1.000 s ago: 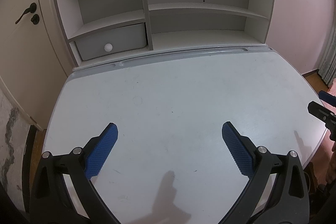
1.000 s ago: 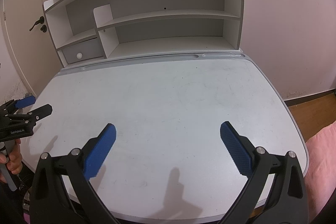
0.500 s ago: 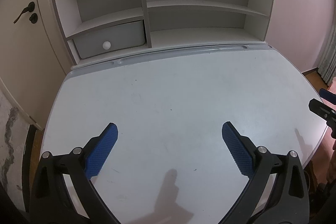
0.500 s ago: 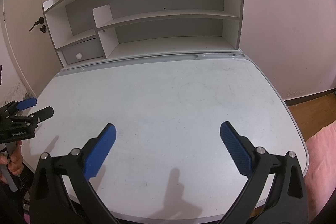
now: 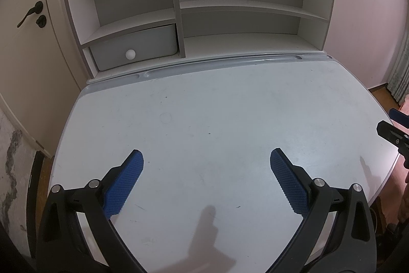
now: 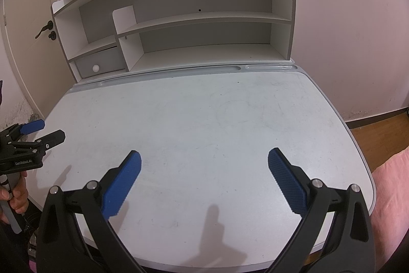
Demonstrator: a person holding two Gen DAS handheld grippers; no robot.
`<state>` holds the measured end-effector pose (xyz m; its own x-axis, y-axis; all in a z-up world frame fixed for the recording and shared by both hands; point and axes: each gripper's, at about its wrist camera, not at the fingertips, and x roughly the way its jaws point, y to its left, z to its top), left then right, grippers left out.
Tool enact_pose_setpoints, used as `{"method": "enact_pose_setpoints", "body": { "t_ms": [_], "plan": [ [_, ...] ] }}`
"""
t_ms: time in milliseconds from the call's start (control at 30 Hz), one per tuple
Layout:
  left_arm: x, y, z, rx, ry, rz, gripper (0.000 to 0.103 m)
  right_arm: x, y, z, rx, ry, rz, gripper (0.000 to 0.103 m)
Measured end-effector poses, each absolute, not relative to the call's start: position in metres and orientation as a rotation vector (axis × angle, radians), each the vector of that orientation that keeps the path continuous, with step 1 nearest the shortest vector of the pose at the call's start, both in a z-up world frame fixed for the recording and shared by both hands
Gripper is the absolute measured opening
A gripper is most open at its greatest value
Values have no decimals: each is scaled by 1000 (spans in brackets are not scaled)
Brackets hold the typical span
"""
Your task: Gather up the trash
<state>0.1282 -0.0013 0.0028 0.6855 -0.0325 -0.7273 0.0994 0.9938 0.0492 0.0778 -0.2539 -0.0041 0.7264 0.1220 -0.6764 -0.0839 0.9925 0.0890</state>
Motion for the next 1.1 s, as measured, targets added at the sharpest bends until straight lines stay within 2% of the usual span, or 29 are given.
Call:
{"method": "enact_pose_setpoints", "body": {
  "t_ms": [1100],
  "plan": [
    [126, 1, 1, 73, 829, -70, 96, 81, -252, -4, 64, 753, 99, 96]
  ]
}}
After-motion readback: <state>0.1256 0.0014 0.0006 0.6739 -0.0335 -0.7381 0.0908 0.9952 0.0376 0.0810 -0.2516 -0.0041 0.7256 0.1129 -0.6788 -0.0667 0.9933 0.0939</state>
